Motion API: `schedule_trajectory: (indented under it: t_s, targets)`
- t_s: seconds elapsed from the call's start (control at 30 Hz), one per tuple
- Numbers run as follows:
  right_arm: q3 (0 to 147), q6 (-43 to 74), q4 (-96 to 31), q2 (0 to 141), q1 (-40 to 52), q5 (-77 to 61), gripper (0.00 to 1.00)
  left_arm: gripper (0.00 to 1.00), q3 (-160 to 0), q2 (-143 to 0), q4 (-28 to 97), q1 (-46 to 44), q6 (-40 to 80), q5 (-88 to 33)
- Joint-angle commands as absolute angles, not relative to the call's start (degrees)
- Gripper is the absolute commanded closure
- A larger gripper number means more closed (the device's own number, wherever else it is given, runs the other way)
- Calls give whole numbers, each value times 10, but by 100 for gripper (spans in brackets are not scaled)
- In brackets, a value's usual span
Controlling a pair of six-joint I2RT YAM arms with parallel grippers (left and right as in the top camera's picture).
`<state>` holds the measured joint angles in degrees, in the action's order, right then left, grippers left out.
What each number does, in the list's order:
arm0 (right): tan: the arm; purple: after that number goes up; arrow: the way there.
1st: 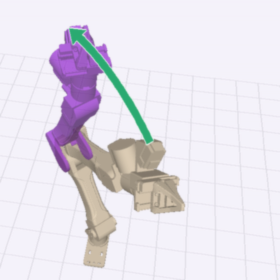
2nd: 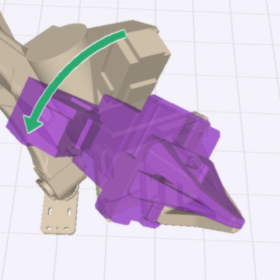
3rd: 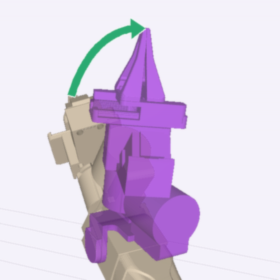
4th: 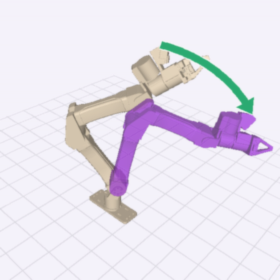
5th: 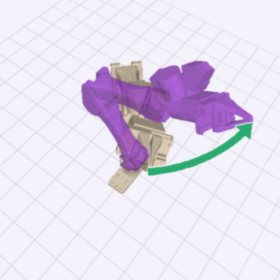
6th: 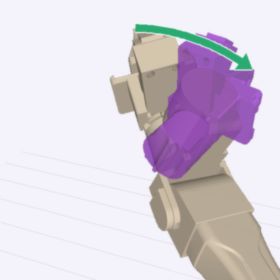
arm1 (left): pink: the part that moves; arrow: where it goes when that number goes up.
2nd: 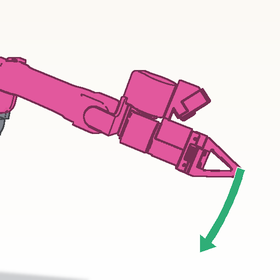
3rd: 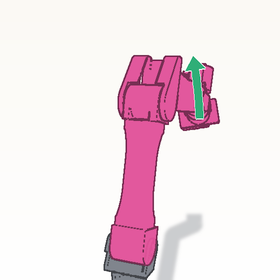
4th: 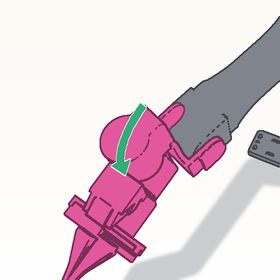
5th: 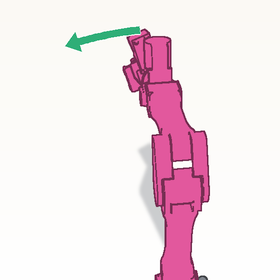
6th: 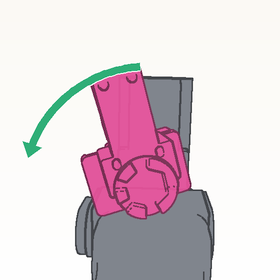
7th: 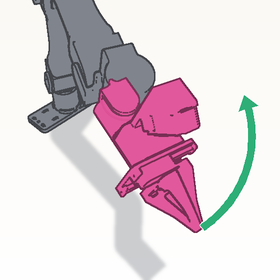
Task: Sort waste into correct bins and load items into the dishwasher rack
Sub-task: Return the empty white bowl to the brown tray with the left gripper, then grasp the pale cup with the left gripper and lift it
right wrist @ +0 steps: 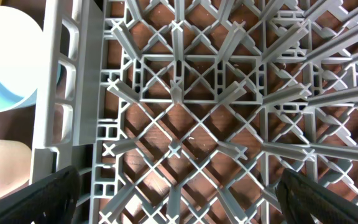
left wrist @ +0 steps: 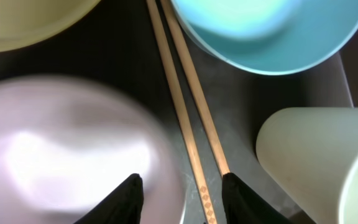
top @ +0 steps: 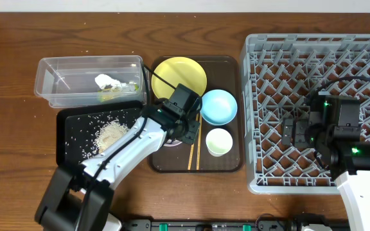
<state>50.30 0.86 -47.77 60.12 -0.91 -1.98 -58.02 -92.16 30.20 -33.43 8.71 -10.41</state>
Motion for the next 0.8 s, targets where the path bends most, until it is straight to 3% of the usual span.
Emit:
schedule_trajectory:
  t_s: [0.0, 0.27, 0.67, 0.77]
  targets:
    - [516, 17, -478, 600, -14, -24, 1, 52, -612, -873, 305, -335, 85, -99]
    - [516, 17, -478, 600, -14, -24, 1, 50, -619, -817, 290, -336, 85, -167]
    - [516, 17, -478, 600, -14, -24, 1, 52, -610, -906, 290, -397, 117, -178]
    - [516, 17, -479, 600, -14, -24, 1, 64, -610, -934, 290, -413, 117, -173]
